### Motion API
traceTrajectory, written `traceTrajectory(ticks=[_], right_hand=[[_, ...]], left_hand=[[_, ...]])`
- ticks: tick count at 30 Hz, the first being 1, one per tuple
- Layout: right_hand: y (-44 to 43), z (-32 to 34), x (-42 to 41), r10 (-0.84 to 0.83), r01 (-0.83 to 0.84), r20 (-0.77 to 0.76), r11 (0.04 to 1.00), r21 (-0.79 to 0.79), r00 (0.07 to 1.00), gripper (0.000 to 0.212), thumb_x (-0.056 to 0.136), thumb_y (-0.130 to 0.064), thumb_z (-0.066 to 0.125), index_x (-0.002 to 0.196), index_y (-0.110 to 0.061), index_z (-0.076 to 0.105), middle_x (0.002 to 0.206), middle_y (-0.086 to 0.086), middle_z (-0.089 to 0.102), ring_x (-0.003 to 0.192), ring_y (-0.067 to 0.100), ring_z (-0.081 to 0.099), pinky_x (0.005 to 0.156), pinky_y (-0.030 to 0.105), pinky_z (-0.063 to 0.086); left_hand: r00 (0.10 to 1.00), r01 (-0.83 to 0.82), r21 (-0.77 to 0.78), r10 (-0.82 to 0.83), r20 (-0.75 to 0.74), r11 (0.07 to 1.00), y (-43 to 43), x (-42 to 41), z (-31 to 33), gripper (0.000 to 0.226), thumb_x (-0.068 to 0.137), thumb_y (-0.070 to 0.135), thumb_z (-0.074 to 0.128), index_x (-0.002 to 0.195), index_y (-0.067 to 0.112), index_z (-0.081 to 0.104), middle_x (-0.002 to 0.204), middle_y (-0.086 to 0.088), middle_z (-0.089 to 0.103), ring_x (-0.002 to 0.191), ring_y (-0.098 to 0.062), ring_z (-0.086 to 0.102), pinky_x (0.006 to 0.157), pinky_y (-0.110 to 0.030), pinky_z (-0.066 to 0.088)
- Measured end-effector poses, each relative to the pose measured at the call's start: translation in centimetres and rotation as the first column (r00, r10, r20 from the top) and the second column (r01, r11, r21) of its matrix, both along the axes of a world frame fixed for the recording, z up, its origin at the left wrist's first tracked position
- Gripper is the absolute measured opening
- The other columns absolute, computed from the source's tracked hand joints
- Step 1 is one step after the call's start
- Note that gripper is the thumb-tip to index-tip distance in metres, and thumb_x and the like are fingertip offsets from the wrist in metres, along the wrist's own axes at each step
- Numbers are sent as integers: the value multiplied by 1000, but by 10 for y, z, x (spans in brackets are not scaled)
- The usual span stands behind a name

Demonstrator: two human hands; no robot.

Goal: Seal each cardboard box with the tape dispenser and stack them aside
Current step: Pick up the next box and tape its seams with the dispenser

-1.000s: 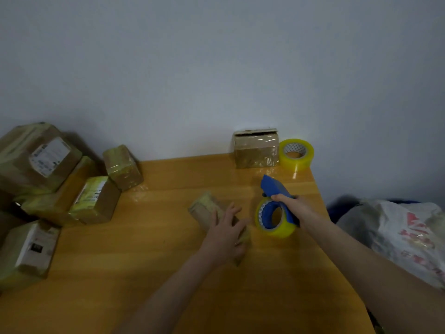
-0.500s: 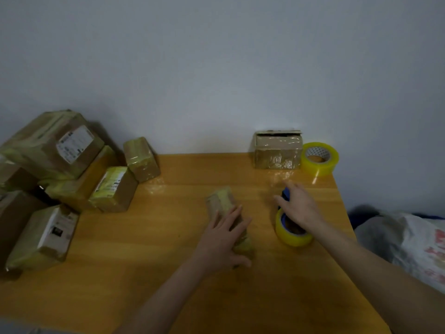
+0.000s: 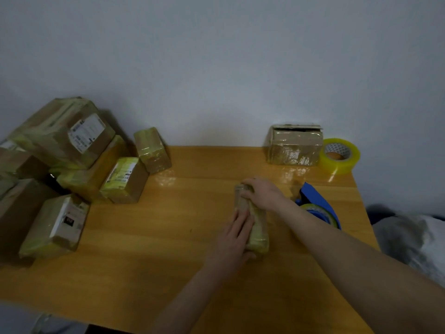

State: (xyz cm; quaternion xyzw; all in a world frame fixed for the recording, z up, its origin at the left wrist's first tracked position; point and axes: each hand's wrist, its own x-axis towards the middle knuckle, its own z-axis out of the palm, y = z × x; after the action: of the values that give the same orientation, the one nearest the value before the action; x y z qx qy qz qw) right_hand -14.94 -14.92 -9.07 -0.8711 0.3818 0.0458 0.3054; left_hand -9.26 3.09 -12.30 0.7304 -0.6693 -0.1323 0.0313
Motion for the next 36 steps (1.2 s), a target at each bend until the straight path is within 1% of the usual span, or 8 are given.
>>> traceTrajectory(ticks=[4, 8, 12, 16, 23, 28, 33, 36], right_hand=[[-2, 6, -19, -97, 91, 92, 993, 73, 991, 49, 101, -35, 46, 146, -17, 39, 149, 7, 42, 134, 26, 41, 109, 39, 37], [-10, 9, -81, -461, 485, 167, 861, -151, 871, 54, 91, -42, 60, 138, -17, 45, 138, 11, 46, 126, 29, 44, 101, 42, 43], [-13, -2, -144, -599, 568, -259, 801, -191, 758, 65, 80, -55, 70, 121, -9, 49, 119, 13, 54, 106, 27, 53, 81, 34, 47], [-12, -28, -166, -569, 600, -316, 800, 4, 760, 39, 87, -41, 68, 68, -14, 47, 62, 3, 48, 54, 16, 46, 47, 26, 32], [-19, -31, -173, -742, 721, -98, 600, 346, 664, 30, 90, -14, 63, 66, -8, 46, 58, 8, 43, 52, 24, 43, 52, 34, 37], [-23, -8, -176, -874, 570, -45, 275, 774, 483, 12, 80, 6, 53, 83, -5, 52, 67, 8, 49, 58, 24, 48, 57, 38, 44], [-25, 21, -176, -839, 422, 102, 370, 828, 534, 13, 76, 10, 56, 82, -1, 59, 71, 8, 50, 62, 22, 46, 59, 36, 38], [-23, 39, -171, -777, 322, 240, 491, 809, 582, 14, 78, 3, 69, 89, -3, 61, 75, 8, 60, 62, 21, 57, 59, 32, 44]], left_hand=[[990, -30, -27, 26, -141, 999, -2, 0, -1, 91, 90, 37, 60, 150, 31, -8, 144, 5, -41, 146, -21, -13, 116, -35, 18], [962, -68, -82, 44, -268, 994, -19, 7, -2, 89, 88, 27, 66, 152, 27, 4, 147, 16, -34, 146, -20, 9, 116, -36, 26], [948, -67, -117, 27, -317, 991, -34, 11, -5, 90, 82, 26, 72, 152, 25, 15, 148, 18, -24, 146, -20, 11, 116, -35, 25], [950, -61, -117, 21, -311, 991, -34, 6, -9, 93, 79, 25, 76, 152, 26, 18, 148, 18, -26, 144, -17, 16, 115, -36, 29], [963, -115, -26, 105, -249, 993, -24, 10, 11, 87, 82, 37, 71, 151, 33, 18, 158, 7, -17, 143, -17, 20, 109, -36, 36], [997, -56, -80, 52, -58, 995, -23, -2, 21, 79, 86, 51, 60, 150, 37, 16, 159, 2, -13, 145, -22, 10, 115, -40, 27], [956, -204, -327, 116, -269, 923, -34, -10, 42, 62, 92, 41, 56, 146, 17, 36, 152, -4, 28, 133, -17, 36, 108, -32, 37], [754, -471, -245, 243, -610, 847, -56, -13, 71, 43, 96, 36, 53, 131, 12, 54, 125, -3, 60, 104, -11, 58, 83, -21, 51]])
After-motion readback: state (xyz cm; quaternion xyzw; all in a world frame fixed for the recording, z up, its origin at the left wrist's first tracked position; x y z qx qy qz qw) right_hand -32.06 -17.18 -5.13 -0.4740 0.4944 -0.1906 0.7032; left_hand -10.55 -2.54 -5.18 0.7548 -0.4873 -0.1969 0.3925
